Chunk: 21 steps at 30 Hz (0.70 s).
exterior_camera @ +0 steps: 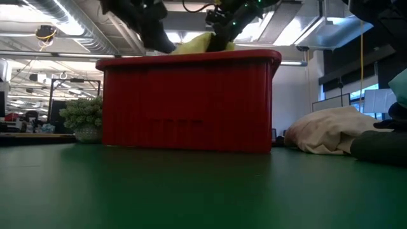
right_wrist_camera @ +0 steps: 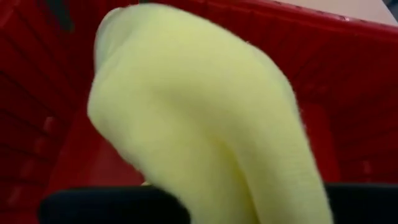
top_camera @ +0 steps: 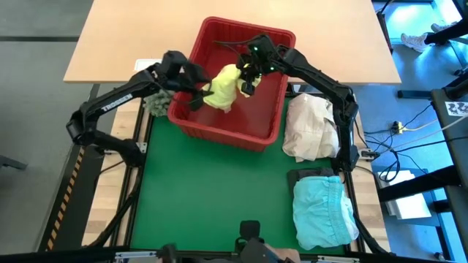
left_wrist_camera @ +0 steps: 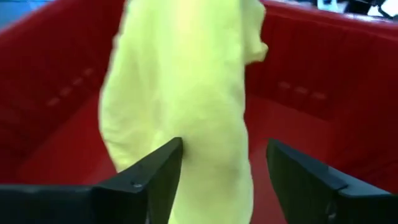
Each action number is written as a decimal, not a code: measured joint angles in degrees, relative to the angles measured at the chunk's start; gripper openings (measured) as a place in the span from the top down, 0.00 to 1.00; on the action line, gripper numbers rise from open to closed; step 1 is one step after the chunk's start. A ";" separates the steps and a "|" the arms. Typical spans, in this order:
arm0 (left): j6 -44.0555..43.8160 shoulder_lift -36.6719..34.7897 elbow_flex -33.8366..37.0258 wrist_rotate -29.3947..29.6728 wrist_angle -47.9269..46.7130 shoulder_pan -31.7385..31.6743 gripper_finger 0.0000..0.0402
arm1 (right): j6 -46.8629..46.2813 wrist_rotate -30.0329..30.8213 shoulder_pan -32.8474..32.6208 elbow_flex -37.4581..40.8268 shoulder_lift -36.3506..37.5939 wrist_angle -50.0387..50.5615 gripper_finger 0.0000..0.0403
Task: Fold Laundry from Bin
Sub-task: Put the yellow shirt into the red bin
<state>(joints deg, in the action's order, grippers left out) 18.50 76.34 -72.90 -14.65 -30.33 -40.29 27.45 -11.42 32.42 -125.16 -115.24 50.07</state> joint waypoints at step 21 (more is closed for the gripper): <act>-1.90 7.47 0.00 6.11 -0.58 1.36 0.23 | 0.63 1.49 0.33 0.00 0.00 0.69 0.90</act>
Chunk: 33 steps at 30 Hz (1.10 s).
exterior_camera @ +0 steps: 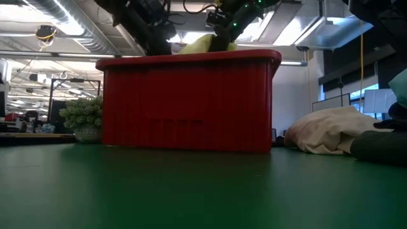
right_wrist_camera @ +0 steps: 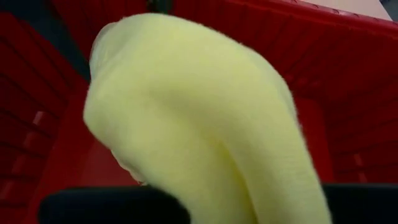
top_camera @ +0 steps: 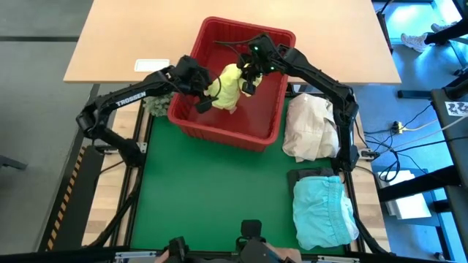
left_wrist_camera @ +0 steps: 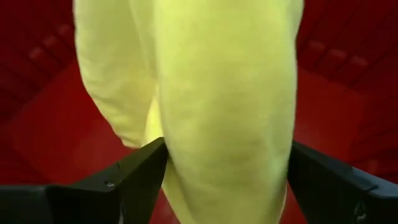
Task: Fold Laundry from Bin
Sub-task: Put the yellow shirt into the red bin
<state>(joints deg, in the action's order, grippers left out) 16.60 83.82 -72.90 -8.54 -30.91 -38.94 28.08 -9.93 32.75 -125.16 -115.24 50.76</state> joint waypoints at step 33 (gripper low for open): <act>4.55 -7.01 -0.02 14.13 -10.71 0.93 0.98 | 1.22 -4.58 -0.88 3.19 0.00 23.51 0.84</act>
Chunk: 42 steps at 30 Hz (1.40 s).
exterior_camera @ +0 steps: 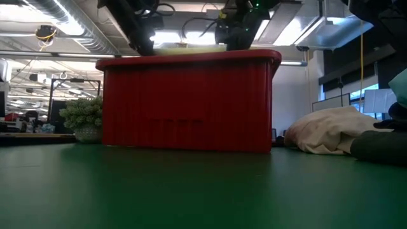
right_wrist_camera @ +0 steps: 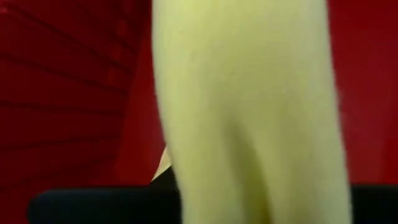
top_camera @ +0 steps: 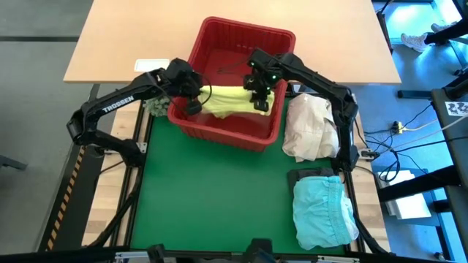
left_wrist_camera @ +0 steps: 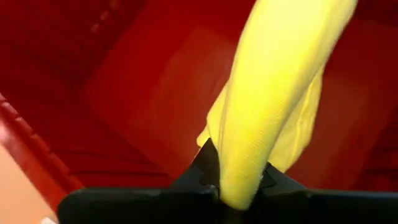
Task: Fold Laundry from Bin
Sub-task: Put the yellow shirt into the red bin
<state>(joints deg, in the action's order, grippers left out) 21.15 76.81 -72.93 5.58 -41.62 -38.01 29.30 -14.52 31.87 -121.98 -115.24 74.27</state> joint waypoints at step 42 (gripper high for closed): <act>0.28 0.34 0.00 2.84 -5.99 5.19 0.98 | -1.90 10.90 -4.47 5.49 -0.13 -6.85 0.65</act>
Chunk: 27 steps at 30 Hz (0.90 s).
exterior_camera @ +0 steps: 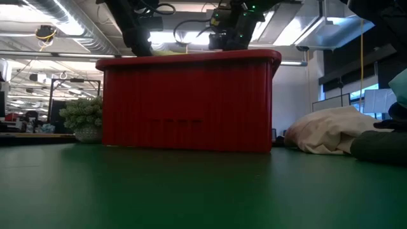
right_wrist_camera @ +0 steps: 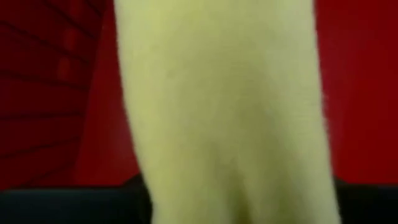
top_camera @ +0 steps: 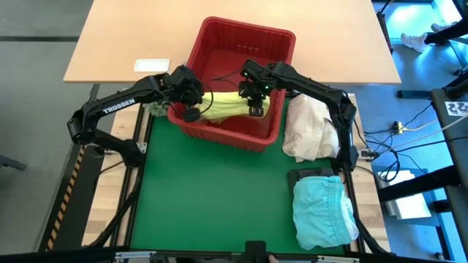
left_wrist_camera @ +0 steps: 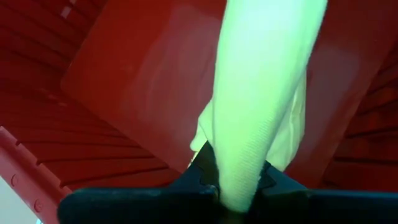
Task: Fold Laundry from Bin
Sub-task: Put the yellow shirt into the red bin
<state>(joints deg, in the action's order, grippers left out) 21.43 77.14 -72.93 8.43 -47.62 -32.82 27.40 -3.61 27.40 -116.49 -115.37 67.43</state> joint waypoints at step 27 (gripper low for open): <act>2.26 0.00 -0.04 1.62 1.88 0.00 0.98 | -6.00 -13.49 -3.47 -0.15 -4.46 -5.40 0.23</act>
<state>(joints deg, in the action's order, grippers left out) 23.69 77.14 -72.97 10.05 -45.73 -32.82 21.40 -17.10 23.93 -116.64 -119.83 62.03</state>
